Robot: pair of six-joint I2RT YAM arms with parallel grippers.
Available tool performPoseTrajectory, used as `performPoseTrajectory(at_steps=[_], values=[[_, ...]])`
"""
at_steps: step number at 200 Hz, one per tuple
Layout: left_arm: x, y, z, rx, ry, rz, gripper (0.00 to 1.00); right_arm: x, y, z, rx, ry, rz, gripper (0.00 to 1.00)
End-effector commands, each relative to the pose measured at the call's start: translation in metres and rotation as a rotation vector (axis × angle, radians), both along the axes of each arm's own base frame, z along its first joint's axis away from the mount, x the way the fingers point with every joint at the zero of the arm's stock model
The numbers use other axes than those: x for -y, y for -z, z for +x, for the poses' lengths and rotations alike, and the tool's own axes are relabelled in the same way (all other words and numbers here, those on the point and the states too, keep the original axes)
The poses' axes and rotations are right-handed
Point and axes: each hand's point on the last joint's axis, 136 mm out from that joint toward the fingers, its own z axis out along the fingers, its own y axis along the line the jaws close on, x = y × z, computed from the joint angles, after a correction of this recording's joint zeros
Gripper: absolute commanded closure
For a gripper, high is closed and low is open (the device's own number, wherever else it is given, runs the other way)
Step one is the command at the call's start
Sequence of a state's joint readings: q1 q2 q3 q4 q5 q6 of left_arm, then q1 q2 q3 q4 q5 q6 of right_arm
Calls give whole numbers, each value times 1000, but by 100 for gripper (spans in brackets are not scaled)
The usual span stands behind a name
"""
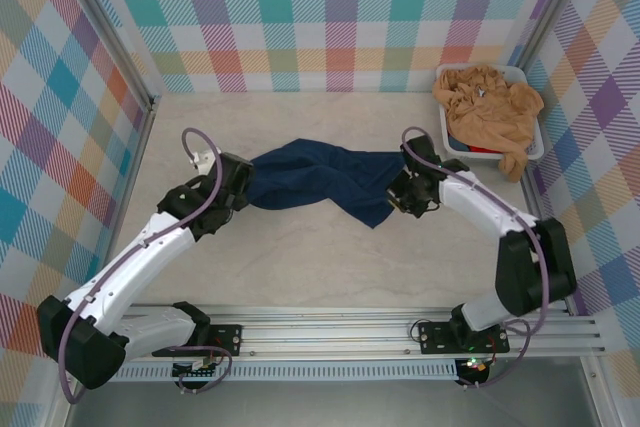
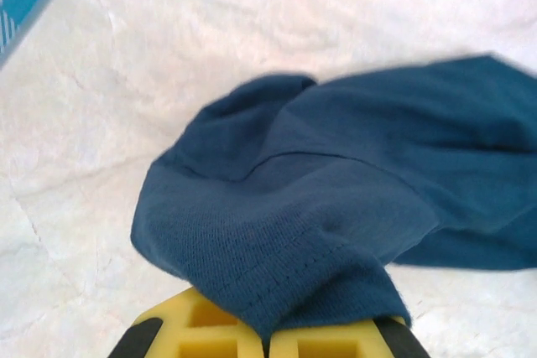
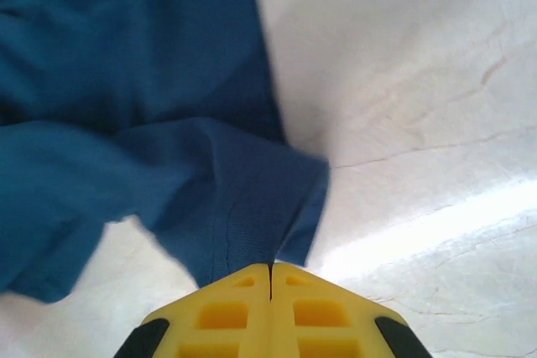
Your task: Fold and stack the t-shirts
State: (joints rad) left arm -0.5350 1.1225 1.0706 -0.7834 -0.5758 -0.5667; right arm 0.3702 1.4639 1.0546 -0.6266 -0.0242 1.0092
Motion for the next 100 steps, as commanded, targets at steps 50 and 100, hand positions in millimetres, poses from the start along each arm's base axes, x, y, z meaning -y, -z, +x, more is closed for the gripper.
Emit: performPoseTrajectory(at_steps=[50,100], values=[[-13,-162,57,367,-67,-29,100,-10,-210,63,625,-177,-8,100],[-20,-276,48,623,-36,-38,100,6,-354,48,992,-168,-33,100]])
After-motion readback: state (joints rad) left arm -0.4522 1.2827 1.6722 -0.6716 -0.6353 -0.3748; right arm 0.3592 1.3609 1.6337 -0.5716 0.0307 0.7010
